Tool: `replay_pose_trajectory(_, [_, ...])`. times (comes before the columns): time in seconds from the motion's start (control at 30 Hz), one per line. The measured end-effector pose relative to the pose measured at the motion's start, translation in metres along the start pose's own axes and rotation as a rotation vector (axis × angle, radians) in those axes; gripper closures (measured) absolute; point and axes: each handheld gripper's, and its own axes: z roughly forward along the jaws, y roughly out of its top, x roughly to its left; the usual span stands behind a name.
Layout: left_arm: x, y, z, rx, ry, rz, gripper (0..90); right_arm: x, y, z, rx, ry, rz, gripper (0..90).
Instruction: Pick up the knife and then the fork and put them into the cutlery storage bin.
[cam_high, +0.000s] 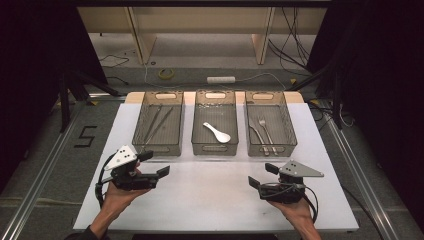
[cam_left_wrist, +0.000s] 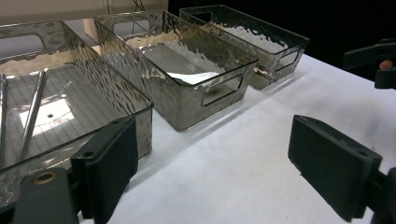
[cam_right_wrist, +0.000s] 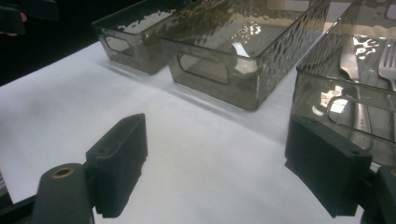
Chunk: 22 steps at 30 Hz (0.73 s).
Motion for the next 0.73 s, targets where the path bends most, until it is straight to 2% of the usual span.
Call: replay_pose_trajectory(0.73, [0.0, 0.0, 0.0001, -0.001, 0.0, -0.001, 15.8, 0.0, 0.0003, -0.0014, -0.013, -0.011, 0.0, 21.7])
